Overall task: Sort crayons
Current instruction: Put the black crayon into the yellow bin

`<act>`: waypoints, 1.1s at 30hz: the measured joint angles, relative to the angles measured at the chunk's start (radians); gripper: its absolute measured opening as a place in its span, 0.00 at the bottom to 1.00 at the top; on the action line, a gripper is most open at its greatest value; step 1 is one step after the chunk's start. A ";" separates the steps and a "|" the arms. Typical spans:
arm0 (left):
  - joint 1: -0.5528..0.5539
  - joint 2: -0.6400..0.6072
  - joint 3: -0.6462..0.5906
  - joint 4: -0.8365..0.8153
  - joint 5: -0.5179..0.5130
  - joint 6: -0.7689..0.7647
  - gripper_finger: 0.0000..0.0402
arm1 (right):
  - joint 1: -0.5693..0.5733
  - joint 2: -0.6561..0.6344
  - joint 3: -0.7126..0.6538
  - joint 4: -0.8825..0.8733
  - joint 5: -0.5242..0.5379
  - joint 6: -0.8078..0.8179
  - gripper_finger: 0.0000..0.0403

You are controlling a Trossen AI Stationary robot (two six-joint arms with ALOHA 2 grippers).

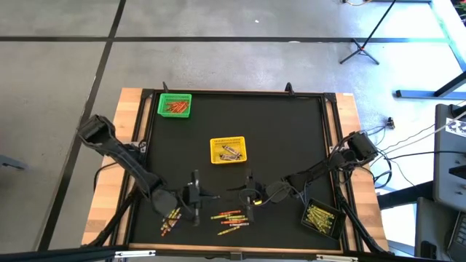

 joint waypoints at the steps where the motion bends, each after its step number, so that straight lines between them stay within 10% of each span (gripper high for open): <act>1: 0.009 0.013 0.000 0.048 0.022 0.026 0.02 | 0.000 0.000 0.000 0.000 0.000 0.000 0.45; 18: 0.111 0.117 0.000 0.360 0.194 0.143 0.02 | -0.009 0.000 0.000 0.058 -0.042 -0.052 0.41; 28: 0.138 0.117 0.000 0.359 0.197 0.137 0.02 | -0.013 0.000 0.000 0.056 -0.069 -0.077 0.05; 33: 0.131 0.117 0.000 0.352 0.200 0.156 0.04 | -0.012 0.000 0.000 0.041 -0.062 -0.074 0.08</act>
